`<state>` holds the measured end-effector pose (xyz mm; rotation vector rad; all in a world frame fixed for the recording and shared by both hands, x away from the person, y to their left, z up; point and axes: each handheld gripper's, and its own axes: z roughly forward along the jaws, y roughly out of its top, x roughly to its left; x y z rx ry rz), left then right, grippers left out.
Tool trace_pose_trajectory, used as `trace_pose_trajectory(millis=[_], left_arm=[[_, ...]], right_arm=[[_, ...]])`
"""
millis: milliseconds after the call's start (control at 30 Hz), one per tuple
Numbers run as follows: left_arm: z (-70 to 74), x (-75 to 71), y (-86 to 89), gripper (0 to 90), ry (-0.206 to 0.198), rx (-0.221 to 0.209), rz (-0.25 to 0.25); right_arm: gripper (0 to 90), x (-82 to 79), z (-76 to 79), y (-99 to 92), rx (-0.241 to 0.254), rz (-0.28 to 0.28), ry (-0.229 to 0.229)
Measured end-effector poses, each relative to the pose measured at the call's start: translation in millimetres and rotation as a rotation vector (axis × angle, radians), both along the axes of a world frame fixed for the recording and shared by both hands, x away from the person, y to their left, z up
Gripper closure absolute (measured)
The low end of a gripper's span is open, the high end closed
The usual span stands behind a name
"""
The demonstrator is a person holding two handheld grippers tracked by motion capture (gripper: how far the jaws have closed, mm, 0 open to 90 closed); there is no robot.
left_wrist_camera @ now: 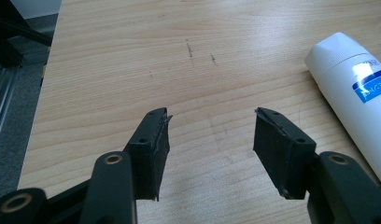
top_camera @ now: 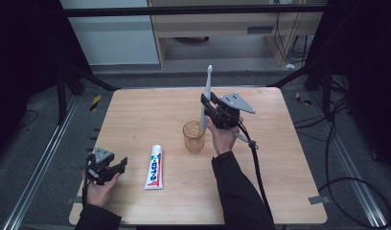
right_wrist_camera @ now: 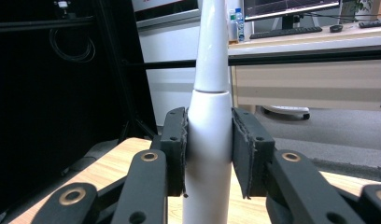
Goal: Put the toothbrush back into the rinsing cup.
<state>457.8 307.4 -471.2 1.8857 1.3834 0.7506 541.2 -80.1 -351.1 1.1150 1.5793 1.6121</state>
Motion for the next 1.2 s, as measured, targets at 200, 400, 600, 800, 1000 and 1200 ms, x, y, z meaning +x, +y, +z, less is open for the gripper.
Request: trace_pose_trajectory(millis=[200,400,600,800,1000,1200], left_arm=[[0.1,-0.3,0.2,44.6,-0.002,-0.001,0.002],[-0.1,-0.3,0.6,44.6,-0.002,-0.010,0.005],[0.1,-0.6,0.4,44.6,-0.003,-0.011,0.003],[0.2,-0.6,-0.7,44.6,-0.003,-0.007,0.000],[0.3,-0.9,-0.4,44.6,-0.003,-0.006,-0.001],[0.2,-0.6,-1.1,44.7,-0.004,-0.005,0.000]], right_arm=[[67.8,3.1,-5.8,6.9,-0.002,0.009,0.003],[67.8,5.0,-9.6,10.7,0.002,0.012,0.007],[67.8,5.6,-15.7,15.8,-0.005,0.021,0.016],[67.8,6.6,-27.7,20.1,-0.023,0.026,0.033],[67.8,8.2,-37.8,21.9,-0.028,0.026,0.045],[67.8,6.6,-46.1,24.5,-0.040,0.033,0.056]])
